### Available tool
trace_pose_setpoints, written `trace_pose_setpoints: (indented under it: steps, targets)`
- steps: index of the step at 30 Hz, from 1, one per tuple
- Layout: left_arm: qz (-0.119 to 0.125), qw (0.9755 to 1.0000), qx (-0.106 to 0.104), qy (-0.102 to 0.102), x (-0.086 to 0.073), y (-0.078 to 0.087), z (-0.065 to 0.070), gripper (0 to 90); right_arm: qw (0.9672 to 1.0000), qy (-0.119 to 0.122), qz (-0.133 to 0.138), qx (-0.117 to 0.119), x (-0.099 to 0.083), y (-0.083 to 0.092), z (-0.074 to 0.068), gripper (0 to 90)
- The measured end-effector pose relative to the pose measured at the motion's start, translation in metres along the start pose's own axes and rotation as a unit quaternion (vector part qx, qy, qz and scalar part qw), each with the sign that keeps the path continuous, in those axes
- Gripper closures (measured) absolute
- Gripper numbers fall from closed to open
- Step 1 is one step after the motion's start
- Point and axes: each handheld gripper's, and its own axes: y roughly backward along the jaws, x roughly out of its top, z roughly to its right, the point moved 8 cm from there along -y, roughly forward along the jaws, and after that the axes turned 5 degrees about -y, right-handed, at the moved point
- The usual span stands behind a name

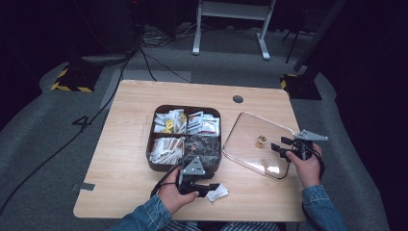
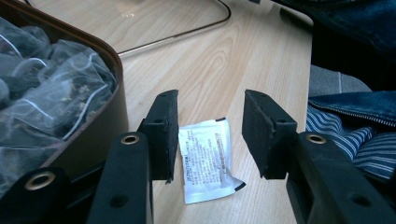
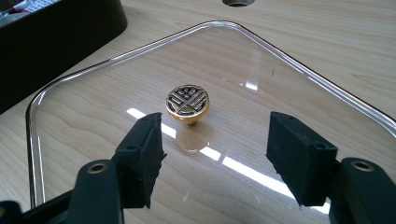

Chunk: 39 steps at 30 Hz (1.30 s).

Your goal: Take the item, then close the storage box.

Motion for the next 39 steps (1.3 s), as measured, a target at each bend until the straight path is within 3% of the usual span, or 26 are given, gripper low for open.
trace_pose_setpoints:
  steps: [7,15,19,22,25,29,33,34,35,39]
  targets:
    - [0.012,0.9999,0.009,0.001,0.003,0.006,-0.003,55.3,1.0000,0.003,-0.006,-0.003,-0.002,-0.004,-0.001,31.7]
    - [0.028,0.9987,0.041,0.013,0.002,0.025,-0.011,52.2,1.0000,0.003,-0.002,-0.005,0.006,-0.013,-0.004,27.1]
    - [0.044,0.9969,0.063,0.017,0.002,0.041,-0.014,51.4,1.0000,0.004,-0.001,-0.005,0.012,-0.021,-0.006,26.0]
    - [0.059,0.9941,0.086,0.026,0.004,0.059,-0.021,50.4,0.9999,0.007,0.000,-0.008,0.016,-0.026,-0.008,25.9]
    - [0.072,0.9899,0.115,0.042,0.001,0.077,-0.030,49.0,0.9998,0.013,-0.002,-0.012,0.019,-0.031,-0.008,25.9]
    - [0.083,0.9814,0.162,0.063,-0.007,0.101,-0.046,47.0,0.9997,0.017,-0.012,-0.011,0.021,-0.039,-0.009,26.1]
    - [0.089,0.9713,0.206,0.080,-0.016,0.124,-0.060,42.4,0.9995,0.023,-0.020,-0.007,0.021,-0.048,-0.012,26.8]
    - [0.089,0.9678,0.220,0.083,-0.018,0.129,-0.064,41.9,0.9995,0.024,-0.021,-0.005,0.022,-0.050,-0.013,27.1]
    - [0.085,0.9640,0.236,0.089,-0.022,0.135,-0.069,41.3,0.9995,0.024,-0.023,0.000,0.022,-0.052,-0.014,27.4]
    - [0.071,0.9540,0.272,0.105,-0.034,0.148,-0.083,37.9,0.9991,0.029,-0.031,0.008,0.021,-0.057,-0.020,30.2]
